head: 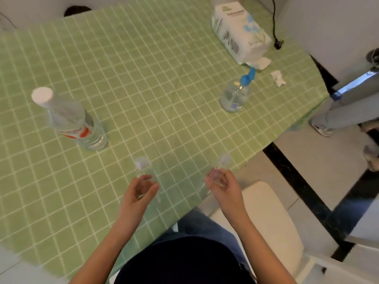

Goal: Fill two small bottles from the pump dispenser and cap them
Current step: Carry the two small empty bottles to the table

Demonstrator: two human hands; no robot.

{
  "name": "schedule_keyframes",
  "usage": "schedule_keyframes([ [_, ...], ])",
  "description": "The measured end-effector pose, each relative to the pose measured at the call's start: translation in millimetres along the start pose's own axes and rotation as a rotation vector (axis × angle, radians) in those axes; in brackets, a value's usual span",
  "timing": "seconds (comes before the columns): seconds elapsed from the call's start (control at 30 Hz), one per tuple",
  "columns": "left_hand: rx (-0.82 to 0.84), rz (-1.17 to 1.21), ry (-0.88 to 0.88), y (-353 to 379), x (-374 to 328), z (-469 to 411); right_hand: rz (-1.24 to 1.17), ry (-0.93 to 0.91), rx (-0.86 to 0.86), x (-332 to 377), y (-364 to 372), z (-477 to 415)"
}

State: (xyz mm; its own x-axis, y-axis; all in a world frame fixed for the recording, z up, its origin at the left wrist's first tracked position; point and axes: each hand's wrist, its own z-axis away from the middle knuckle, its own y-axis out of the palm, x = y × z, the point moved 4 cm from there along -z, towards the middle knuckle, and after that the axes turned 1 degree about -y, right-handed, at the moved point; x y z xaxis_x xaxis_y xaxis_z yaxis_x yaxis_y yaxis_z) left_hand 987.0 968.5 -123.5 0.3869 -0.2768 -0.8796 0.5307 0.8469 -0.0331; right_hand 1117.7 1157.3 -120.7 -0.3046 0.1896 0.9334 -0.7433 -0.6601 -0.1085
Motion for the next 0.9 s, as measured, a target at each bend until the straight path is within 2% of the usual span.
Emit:
schedule_keyframes([
  [0.2,-0.094,0.032,-0.008,6,-5,-15,0.021,-0.034,0.118,21,3,-43],
  [0.37,-0.254,0.081,0.018,30,-16,-30,0.071,-0.056,0.277,36,-7,-91],
  [0.53,-0.454,0.157,0.026,78,-21,-43,0.153,-0.057,0.482,49,-27,-146],
  [0.67,-0.539,0.214,0.003,127,-22,-51,0.281,-0.06,0.671,62,-50,-179],
  [0.9,-0.626,0.232,0.012,181,-22,-53,0.321,-0.036,0.81,63,-67,-208],
])
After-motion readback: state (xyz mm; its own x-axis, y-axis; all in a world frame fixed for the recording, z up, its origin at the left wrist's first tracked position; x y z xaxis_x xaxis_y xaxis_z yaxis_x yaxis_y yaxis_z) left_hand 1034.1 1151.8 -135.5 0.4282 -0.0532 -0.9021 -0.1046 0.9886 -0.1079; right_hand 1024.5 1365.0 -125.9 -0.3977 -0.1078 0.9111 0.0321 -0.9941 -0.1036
